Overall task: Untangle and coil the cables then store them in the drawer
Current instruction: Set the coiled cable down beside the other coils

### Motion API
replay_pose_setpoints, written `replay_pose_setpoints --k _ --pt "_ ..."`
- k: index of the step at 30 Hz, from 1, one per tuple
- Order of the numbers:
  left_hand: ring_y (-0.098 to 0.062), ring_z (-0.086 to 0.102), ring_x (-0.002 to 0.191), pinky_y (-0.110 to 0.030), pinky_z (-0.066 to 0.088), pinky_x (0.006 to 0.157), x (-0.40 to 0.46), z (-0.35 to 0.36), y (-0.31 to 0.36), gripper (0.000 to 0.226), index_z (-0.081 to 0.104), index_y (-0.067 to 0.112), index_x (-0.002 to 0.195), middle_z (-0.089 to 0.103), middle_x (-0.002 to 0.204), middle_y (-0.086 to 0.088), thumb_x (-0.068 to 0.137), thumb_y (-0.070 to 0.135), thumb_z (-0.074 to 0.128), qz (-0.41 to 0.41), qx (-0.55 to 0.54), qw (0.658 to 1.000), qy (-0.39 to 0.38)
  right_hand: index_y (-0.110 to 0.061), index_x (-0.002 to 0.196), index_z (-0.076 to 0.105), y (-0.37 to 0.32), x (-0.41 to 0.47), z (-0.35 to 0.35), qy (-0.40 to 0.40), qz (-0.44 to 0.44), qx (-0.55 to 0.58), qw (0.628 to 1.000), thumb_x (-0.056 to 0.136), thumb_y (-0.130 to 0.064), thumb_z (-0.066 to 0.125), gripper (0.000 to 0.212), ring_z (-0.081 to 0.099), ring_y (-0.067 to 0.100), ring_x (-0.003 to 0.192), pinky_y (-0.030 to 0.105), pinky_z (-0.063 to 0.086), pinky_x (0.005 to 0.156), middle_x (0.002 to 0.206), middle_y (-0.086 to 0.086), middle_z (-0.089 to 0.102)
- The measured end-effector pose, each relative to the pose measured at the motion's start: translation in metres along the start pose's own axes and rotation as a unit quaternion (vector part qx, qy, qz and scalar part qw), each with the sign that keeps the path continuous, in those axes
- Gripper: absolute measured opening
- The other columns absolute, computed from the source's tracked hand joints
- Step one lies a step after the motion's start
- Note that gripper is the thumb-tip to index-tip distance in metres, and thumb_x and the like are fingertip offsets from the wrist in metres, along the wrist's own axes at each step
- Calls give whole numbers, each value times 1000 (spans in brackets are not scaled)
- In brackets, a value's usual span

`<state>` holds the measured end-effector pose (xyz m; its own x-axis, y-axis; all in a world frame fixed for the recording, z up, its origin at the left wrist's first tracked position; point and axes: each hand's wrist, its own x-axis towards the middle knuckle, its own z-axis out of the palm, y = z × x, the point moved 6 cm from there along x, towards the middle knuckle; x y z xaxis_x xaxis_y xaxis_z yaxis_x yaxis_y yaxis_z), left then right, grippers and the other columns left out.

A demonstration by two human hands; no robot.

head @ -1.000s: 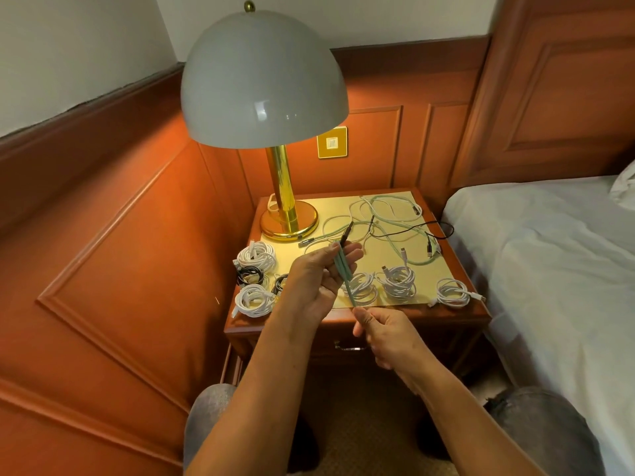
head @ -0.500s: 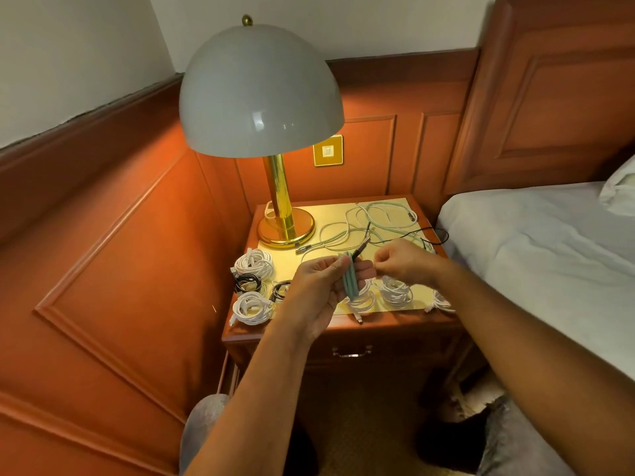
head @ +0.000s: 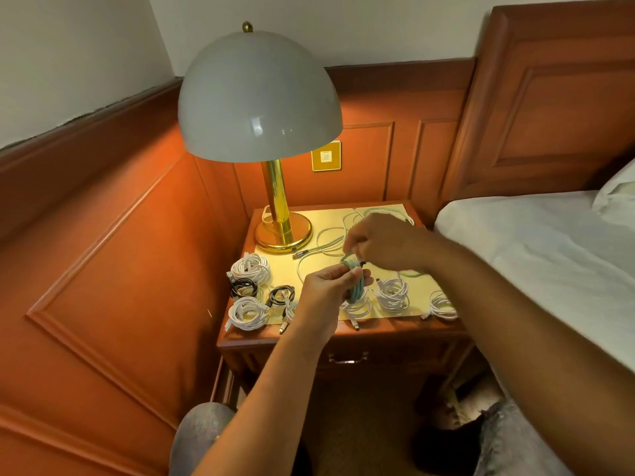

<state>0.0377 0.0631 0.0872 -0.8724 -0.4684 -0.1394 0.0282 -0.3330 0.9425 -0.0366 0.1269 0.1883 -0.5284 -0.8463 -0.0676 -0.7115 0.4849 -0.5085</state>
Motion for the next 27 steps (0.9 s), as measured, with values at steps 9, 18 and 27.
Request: replay_pose_setpoints --k 9,18,27 --pt "-17 63 68 -23 47 73 1 -4 -21 19 64 -3 88 63 71 -10 91 0 46 -118 -285 947 89 -15 112 49 32 -46 85 283 59 221 931 97 -9 53 17 56 6 88 6 45 63 102 -2 53" --pt "-14 70 59 -19 56 52 -14 6 -10 19 63 -5 102 69 83 -16 99 5 47 -99 -332 932 103 -22 110 43 27 -46 95 421 -46 105 900 90 -10 66 33 56 16 97 6 38 74 110 12 58" --pt "-22 69 78 -22 57 57 -11 8 -12 19 62 -6 107 68 88 -19 98 5 49 -97 -328 929 140 -14 104 52 32 -45 100 450 -56 89 887 89 -10 67 22 61 24 89 22 44 69 99 12 64"
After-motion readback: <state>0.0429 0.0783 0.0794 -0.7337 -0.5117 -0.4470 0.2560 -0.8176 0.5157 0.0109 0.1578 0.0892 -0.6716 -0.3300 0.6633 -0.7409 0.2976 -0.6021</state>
